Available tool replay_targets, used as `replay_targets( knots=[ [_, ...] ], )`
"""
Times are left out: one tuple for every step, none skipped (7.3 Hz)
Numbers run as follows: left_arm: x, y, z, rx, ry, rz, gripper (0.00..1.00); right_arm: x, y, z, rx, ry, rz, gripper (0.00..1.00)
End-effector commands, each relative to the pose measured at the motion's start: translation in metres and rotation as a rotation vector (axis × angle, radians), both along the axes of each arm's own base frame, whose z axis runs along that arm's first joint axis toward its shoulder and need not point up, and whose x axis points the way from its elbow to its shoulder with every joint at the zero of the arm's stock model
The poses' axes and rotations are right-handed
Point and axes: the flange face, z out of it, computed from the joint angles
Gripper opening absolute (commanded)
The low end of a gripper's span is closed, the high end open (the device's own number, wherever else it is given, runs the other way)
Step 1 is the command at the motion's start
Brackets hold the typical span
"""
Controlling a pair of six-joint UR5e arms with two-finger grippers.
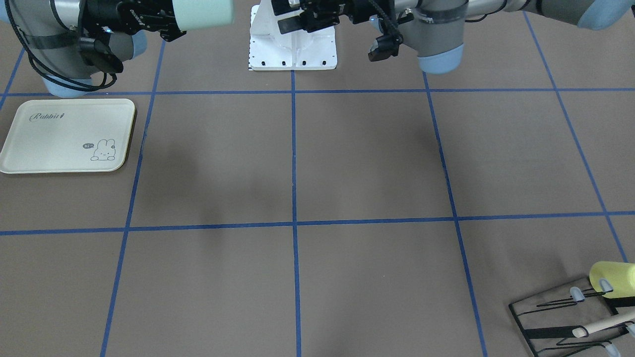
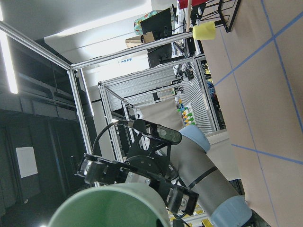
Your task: Left arm grabs green cup and hands to right arm on tray
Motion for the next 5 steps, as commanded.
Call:
replay_targets(
  knots=[
    [-0.054,-0.053,0.016,0.080,-0.283,-0.018,1.00,0.015,0.006,0.070,0.061,0.232,0.146,0.00],
    [-0.084,-0.079,0.029,0.074,-0.384,-0.042,1.00,0.021,0.008,0.098,0.073,0.359,0.190,0.00],
    [-0.108,-0.093,0.056,0.101,-0.475,-0.049,1.00,0.026,0.008,0.117,0.085,0.460,0.218,0.00],
    [-0.133,-0.095,0.093,0.142,-0.538,-0.084,1.00,0.032,0.010,0.137,0.113,0.558,0.246,0.00],
    [-0.150,-0.098,0.113,0.160,-0.571,-0.115,1.00,0.039,0.005,0.152,0.112,0.659,0.263,0.00]
  ],
)
